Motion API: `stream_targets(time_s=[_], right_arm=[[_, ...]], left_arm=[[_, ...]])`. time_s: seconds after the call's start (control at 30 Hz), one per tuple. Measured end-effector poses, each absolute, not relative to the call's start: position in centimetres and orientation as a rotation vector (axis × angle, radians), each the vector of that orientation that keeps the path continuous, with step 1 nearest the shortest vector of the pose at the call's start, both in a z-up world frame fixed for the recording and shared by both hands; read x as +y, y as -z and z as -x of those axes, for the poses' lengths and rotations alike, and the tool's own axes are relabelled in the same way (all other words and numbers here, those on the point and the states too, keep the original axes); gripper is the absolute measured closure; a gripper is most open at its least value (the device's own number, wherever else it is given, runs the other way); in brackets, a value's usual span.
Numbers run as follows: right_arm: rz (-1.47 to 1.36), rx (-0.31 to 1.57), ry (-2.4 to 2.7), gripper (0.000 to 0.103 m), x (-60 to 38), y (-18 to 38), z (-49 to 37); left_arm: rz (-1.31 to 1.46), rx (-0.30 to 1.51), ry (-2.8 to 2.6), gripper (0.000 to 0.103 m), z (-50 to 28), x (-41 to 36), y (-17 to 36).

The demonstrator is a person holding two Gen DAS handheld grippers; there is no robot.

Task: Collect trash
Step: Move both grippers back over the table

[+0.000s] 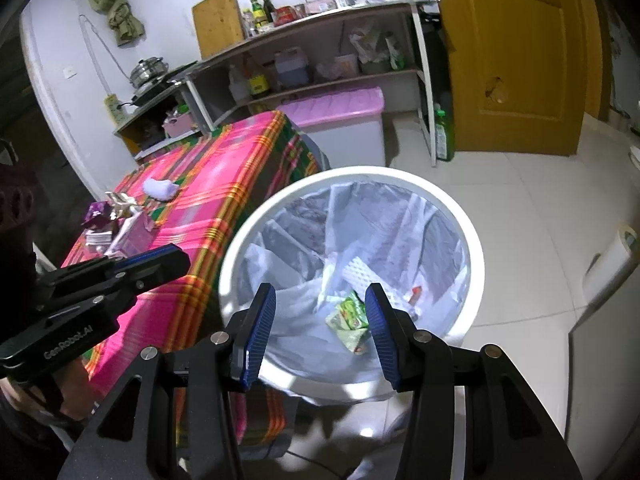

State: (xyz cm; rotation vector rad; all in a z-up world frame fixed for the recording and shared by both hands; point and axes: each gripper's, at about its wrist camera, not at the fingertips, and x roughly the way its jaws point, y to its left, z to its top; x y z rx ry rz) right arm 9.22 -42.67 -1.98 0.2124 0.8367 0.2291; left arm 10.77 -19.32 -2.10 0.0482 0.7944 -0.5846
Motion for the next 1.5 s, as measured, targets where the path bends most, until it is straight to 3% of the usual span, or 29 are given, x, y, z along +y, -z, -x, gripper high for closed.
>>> stream_targets(time_s=[0.67,1.5], right_arm=[[-0.136,0.795,-0.382,0.055,-36.5,-0.2,-7.0],[-0.075,0.793,-0.512,0.055,-30.9,-1.0,-6.8]], left_arm=[[-0.014,0.707,0.427,0.091,-6.3,-12.5,-0.7],[0.081,0.674,0.236,0.089,-3.8,-3.2,-0.4]])
